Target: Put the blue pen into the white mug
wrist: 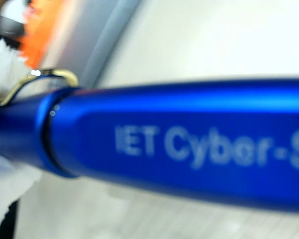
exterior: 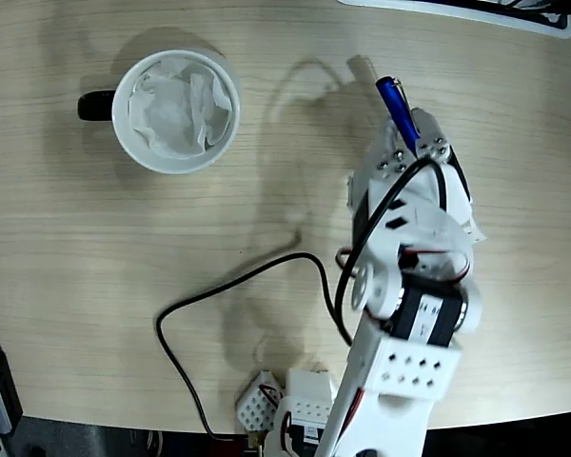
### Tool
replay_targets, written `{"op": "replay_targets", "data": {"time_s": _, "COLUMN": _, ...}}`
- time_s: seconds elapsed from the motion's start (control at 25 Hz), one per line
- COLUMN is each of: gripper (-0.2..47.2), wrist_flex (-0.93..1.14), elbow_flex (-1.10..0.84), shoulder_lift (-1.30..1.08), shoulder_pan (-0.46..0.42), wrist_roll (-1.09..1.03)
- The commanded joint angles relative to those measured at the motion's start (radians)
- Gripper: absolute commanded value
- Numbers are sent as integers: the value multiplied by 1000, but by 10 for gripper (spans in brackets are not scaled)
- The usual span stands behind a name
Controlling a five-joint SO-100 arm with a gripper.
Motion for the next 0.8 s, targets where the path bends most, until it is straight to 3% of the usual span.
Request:
{"op": "replay_targets", "data": {"time_s": 0.0, "gripper": 1, "wrist_flex": -49, "elbow_flex": 32, "shoulder_lift": 173, "shoulder_pan": -28, "wrist_roll": 11}}
{"op": "replay_targets", "data": {"time_s": 0.76, "gripper": 0, "wrist_flex": -707, "elbow_flex": 598, "shoulder_lift": 885, "shoulder_pan": -428, "wrist_roll": 35}}
